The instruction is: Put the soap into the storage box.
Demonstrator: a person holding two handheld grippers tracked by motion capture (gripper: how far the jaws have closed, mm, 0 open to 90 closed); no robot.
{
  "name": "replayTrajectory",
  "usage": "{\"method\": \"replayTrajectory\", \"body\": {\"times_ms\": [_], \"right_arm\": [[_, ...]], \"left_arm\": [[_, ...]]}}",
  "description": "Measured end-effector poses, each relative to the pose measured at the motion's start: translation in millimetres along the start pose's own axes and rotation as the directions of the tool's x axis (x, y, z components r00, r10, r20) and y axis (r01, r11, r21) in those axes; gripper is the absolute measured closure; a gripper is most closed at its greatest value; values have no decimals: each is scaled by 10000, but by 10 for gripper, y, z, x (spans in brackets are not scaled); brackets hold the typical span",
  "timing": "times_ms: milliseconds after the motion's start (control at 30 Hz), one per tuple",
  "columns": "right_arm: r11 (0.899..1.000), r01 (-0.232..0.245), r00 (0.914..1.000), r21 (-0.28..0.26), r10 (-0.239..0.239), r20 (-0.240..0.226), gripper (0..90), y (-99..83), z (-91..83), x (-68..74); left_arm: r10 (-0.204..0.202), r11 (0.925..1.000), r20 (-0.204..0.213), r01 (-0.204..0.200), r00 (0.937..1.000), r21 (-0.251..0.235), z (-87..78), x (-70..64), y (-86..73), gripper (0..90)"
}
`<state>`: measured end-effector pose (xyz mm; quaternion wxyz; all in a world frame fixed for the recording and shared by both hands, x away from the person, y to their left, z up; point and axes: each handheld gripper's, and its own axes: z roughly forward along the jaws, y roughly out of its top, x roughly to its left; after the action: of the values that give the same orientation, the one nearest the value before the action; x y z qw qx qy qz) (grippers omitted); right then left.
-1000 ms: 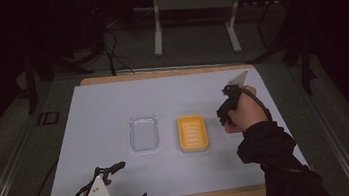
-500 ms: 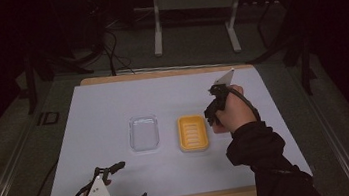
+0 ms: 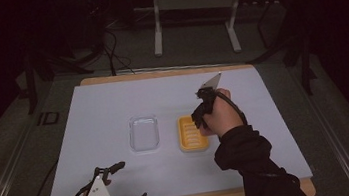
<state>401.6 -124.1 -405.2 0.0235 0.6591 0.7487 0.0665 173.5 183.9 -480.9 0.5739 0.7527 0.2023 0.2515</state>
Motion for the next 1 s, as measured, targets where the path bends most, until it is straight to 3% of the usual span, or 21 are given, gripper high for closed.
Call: {"method": "replayTrajectory", "body": {"times_ms": [200, 333, 667, 1000], "right_arm": [[9998, 187, 9995, -116, -190, -266, 378, -14, 53, 104], [9980, 312, 9982, -553, -340, -503, 378, -36, 67, 183], [9856, 47, 9965, -1689, -187, -815, 378, -103, 162, 235], [9889, -508, 9941, -1398, 367, -1019, 378, -104, 517, 212]], "left_arm": [[57, 10000, 39, -57, 10000, 64, 5, 0, 0, 4], [30, 10000, 21, -30, 10000, 32, 1, 0, -1, 5], [66, 10000, 61, -66, 10000, 39, 2, -1, 1, 4], [93, 9999, 90, -93, 9999, 78, 4, -4, 2, 4]]}}
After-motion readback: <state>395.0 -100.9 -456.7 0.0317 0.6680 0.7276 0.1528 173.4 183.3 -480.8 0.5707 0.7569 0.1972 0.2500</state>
